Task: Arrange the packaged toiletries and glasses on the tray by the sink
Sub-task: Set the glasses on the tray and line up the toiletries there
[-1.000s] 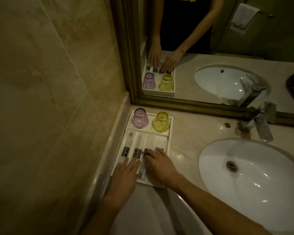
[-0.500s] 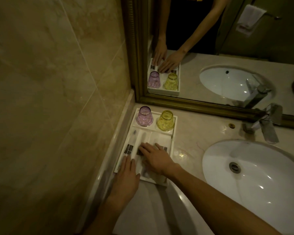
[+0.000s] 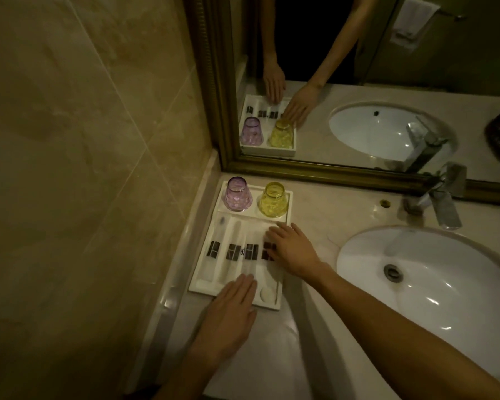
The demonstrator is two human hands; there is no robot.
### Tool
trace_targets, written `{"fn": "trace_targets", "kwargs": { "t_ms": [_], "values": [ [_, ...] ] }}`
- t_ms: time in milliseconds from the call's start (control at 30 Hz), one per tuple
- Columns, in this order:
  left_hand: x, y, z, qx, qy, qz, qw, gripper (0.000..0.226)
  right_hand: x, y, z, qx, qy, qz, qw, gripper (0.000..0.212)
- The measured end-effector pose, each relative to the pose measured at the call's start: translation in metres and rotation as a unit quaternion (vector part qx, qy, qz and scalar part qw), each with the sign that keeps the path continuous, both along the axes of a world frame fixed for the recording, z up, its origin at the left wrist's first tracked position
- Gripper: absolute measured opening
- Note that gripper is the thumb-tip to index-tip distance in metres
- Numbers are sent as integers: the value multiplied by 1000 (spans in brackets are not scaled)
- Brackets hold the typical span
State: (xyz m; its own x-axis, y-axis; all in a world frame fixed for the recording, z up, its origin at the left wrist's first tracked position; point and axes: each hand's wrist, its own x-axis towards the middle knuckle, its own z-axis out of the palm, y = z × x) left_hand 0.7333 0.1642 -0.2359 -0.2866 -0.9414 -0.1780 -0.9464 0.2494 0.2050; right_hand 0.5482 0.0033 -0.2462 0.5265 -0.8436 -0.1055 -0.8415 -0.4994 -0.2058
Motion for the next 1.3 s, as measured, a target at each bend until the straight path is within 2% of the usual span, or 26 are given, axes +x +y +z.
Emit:
{"fn": "trace_targets", "kwargs": {
  "t_ms": [133, 333, 500, 633, 700, 767, 833, 900, 1000, 1133, 1300],
  "values": [
    [-5, 1, 4, 39, -11, 3, 999, 62, -7, 1, -7, 11, 45, 15, 999, 47],
    [-26, 4, 14, 54, 21, -38, 998, 59, -8, 7, 2, -11, -27, -16, 999, 41],
    [-51, 10, 12, 87, -17, -32, 996, 63, -4, 8, -1, 2, -10, -9, 1000, 34],
    [-50, 12, 10, 92, -9, -30, 995, 64, -3, 0, 2, -1, -4, -8, 1000, 32],
    [-48, 13, 9, 79, 7, -31, 996, 63, -2, -4, 10, -24, -32, -24, 999, 28],
    [-45, 9, 13, 54, 36, -14, 998, 61, 0, -15, 21, -80, -100, -78, 989, 32],
    [-36, -5, 22, 27, 77, 41, 996, 59, 6, -37, 38, -99, -162, -139, 972, 45],
    [-24, -26, 33, -12, 105, 89, 990, 57, 14, -63, 52, -58, -197, -177, 963, 61],
    [-3, -60, 44, -54, 139, 152, 977, 52, 23, -95, 61, 0, -159, -187, 969, 69],
    [26, -120, 63, -127, 197, 215, 948, 46, 22, -108, 58, 40, -121, -166, 978, 60],
    [49, -214, 70, -114, 146, 211, 960, 55, 19, -108, 51, 27, -154, -163, 974, 59]
  ]
}}
